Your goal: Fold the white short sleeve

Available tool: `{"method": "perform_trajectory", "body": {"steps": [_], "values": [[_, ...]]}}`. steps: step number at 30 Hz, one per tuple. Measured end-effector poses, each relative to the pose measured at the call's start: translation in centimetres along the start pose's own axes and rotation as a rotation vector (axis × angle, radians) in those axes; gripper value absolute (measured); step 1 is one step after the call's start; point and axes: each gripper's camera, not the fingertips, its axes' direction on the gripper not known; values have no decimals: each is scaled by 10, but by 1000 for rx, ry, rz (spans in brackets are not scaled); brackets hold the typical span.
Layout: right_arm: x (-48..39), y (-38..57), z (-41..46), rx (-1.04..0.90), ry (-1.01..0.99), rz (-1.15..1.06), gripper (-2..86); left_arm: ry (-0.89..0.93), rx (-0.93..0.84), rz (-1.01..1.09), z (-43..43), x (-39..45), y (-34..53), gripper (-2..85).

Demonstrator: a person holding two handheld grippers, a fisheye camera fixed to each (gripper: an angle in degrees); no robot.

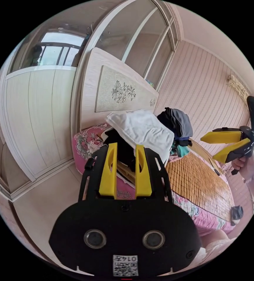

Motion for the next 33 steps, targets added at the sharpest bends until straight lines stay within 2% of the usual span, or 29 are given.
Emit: {"method": "perform_trajectory", "body": {"steps": [2,4,6,8,10,13,15,19,21,24,29,33], "values": [[6,-5,28,-5,9,12,138,52,-34,-43,25,7,-25,123],[13,-9,52,-4,27,27,136,115,-97,-27,55,26,-48,98],[24,-14,80,-9,43,41,136,100,-152,-33,70,41,-57,64],[33,-16,99,-18,42,55,136,102,-97,-47,55,60,-65,43],[37,-19,115,-12,27,52,136,64,24,96,22,114,-71,29],[31,-24,139,1,53,-6,136,99,61,285,10,191,-67,24],[25,-25,170,-56,116,-44,137,125,67,362,17,229,-60,24],[33,-13,230,-191,166,-55,129,106,42,400,34,283,-49,29],[54,4,260,-269,186,-23,90,101,38,418,35,301,-46,33],[83,26,263,-242,142,58,21,105,38,455,29,324,-39,35],[126,60,223,-116,51,176,6,99,86,474,-7,337,-23,16],[168,103,182,12,25,314,6,28,20,392,-7,328,-21,20]]}}
